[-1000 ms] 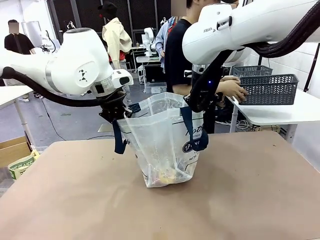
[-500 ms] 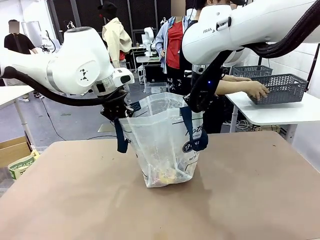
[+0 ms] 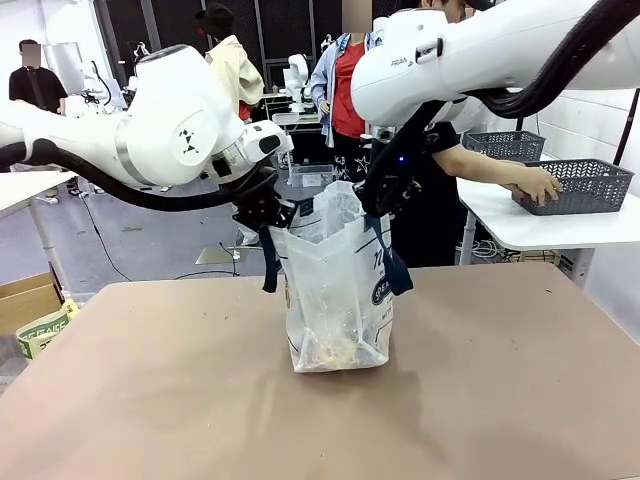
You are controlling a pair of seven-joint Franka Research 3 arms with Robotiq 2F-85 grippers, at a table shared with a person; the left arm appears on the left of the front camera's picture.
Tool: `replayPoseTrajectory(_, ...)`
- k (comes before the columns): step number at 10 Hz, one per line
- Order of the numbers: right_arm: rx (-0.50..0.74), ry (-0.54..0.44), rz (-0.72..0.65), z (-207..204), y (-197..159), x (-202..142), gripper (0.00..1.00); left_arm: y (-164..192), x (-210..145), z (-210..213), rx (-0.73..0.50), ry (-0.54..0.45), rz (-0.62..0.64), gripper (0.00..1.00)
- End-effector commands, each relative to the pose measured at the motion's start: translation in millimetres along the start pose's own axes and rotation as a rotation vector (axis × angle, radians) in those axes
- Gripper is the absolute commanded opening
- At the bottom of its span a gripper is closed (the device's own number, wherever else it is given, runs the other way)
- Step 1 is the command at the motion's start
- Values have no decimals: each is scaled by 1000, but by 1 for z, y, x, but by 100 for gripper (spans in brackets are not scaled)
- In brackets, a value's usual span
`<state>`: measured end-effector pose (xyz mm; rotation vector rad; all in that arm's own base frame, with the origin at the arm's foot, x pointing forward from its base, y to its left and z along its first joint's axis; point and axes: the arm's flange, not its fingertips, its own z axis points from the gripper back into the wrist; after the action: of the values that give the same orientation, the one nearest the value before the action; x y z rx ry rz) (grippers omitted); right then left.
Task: Transfer purchased items from the store into the shopping bag.
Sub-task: Move the Reusable shopping bag to the right side of the table.
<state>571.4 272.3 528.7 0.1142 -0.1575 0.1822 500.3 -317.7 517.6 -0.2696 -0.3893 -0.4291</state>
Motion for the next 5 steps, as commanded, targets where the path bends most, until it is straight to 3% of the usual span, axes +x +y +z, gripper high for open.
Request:
replayPoseTrajectory(1, 5, -27, 29, -3, 13, 21, 0, 3, 8, -4, -61, -26, -20, 0)
replayPoseTrajectory(4, 42, -60, 37, -12, 24, 25, 0, -11, 18, -14, -97, -54, 11, 0)
replayPoseTrajectory(5, 47, -72, 57, -7, 18, 16, 0, -2, 9, -9, -40, -20, 6, 0)
